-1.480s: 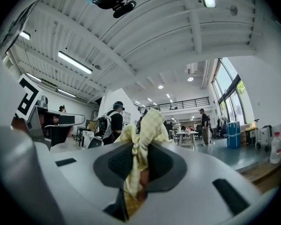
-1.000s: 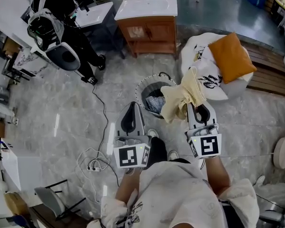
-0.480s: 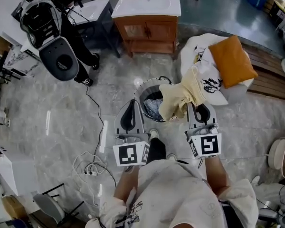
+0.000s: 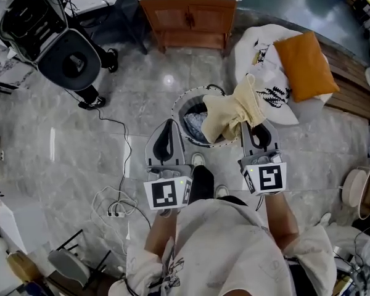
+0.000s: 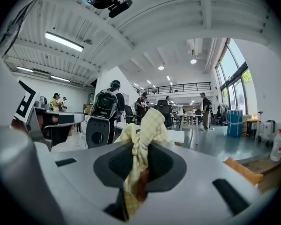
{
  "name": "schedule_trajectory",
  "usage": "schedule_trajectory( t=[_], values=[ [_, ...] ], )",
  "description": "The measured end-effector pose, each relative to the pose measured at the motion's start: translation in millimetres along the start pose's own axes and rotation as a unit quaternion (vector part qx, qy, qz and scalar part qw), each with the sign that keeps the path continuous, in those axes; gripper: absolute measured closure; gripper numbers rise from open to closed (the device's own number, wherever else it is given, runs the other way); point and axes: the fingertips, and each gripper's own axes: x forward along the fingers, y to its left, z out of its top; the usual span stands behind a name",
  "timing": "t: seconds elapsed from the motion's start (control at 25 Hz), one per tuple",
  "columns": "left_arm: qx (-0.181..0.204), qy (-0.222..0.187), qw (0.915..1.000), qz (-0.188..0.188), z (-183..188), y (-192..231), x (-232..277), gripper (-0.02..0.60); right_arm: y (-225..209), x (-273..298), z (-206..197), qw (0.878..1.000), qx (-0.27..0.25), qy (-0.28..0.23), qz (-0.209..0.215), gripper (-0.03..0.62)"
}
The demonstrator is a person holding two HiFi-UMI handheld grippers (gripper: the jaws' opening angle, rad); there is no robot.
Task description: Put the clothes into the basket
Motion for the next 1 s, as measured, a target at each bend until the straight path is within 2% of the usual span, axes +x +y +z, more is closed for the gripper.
schedule_trajectory(
  t=[0.24,0.48,1.0],
  values=[
    [-0.014,0.029,0.9995,-0.002,-31.8,25.2,21.4,0.580,8.9,40.2,-47.8,0.998,0.004,0.068,-0.001,0.553],
    [-0.018,0.045,0.9988,-0.006,-64.8,50.9,50.1,0.580,8.4,96.8,-114.6,0.992,0.017,0.126,-0.006,0.553],
    [-0.035,0.092,0.9951,-0.009,-111.1,77.4,70.7,0.580,12.5,159.8,-254.4,0.962,0.040,0.268,-0.024,0.553]
  ],
)
